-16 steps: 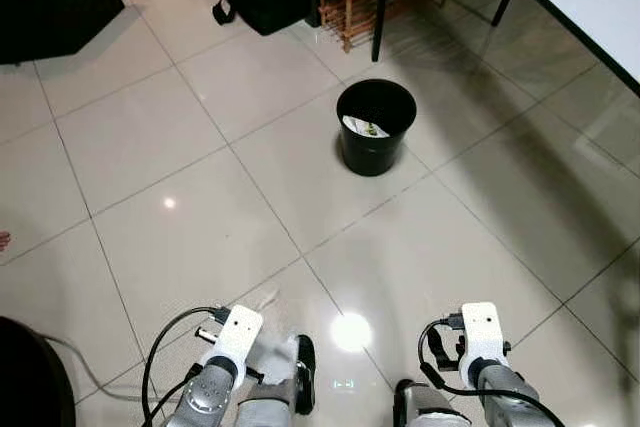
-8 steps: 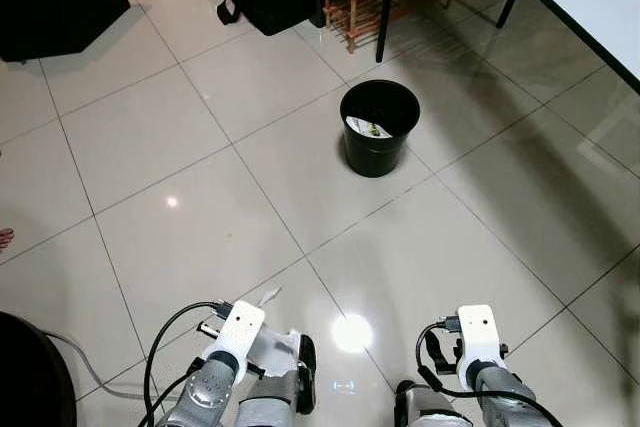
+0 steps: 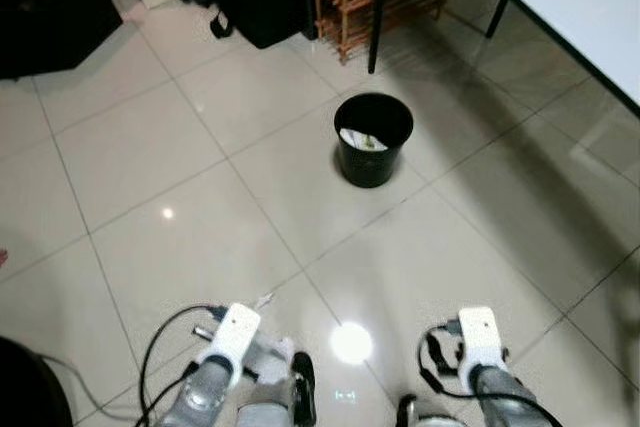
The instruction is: Picking trash to rubbish bin
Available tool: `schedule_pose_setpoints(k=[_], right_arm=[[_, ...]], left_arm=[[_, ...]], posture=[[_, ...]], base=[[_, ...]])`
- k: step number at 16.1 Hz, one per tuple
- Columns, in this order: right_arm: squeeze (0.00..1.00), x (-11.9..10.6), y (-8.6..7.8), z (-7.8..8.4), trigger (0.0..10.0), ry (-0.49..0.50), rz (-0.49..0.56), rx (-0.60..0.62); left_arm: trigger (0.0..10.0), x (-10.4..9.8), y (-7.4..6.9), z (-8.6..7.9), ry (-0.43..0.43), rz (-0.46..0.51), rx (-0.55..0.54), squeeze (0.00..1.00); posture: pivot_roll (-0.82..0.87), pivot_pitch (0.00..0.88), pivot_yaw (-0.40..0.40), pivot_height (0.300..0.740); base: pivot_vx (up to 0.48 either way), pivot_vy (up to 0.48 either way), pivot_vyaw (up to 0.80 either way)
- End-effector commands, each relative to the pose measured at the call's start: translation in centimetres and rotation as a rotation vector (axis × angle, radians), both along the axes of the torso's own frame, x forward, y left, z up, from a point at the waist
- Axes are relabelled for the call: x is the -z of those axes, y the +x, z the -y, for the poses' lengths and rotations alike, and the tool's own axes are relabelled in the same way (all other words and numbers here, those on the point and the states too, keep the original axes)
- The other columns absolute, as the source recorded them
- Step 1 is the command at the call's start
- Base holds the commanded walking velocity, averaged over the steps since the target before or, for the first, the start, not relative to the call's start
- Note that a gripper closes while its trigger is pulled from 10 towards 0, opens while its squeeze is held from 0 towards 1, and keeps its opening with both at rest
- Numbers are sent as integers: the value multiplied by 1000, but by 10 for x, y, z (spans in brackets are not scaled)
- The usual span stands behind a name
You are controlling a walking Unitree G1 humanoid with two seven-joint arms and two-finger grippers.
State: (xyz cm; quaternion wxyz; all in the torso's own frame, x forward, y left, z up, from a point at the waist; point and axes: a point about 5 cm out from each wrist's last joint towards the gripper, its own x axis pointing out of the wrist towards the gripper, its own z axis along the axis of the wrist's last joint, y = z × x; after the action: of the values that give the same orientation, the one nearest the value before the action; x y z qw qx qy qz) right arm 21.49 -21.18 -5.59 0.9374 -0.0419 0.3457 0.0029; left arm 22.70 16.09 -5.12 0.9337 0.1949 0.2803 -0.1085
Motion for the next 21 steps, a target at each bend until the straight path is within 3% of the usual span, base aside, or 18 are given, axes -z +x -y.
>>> schedule_pose_setpoints(k=[1, 6, 18, 21], right_arm=[[0, 4, -5, -4, 10000, 14, -18, 8], [0, 4, -5, -3, 10000, 29, -18, 31], [0, 8, -11, -1, 10000, 18, -38, 54], [0, 8, -10, -4, 10000, 31, -35, 56]], left_arm=[[10000, 6, -9, -12, 31, -33, -27, 0], [10000, 5, -8, -15, 38, -32, -40, 0], [10000, 3, -5, -18, 43, -27, -45, 0], [10000, 3, -4, -19, 44, -26, -42, 0]], posture=[[14, 242, 82, 740], [17, 258, 81, 740], [30, 270, 93, 740], [33, 273, 99, 740]], base=[[480, 0, 0], [480, 0, -521], [480, 0, 0], [480, 0, -698]])
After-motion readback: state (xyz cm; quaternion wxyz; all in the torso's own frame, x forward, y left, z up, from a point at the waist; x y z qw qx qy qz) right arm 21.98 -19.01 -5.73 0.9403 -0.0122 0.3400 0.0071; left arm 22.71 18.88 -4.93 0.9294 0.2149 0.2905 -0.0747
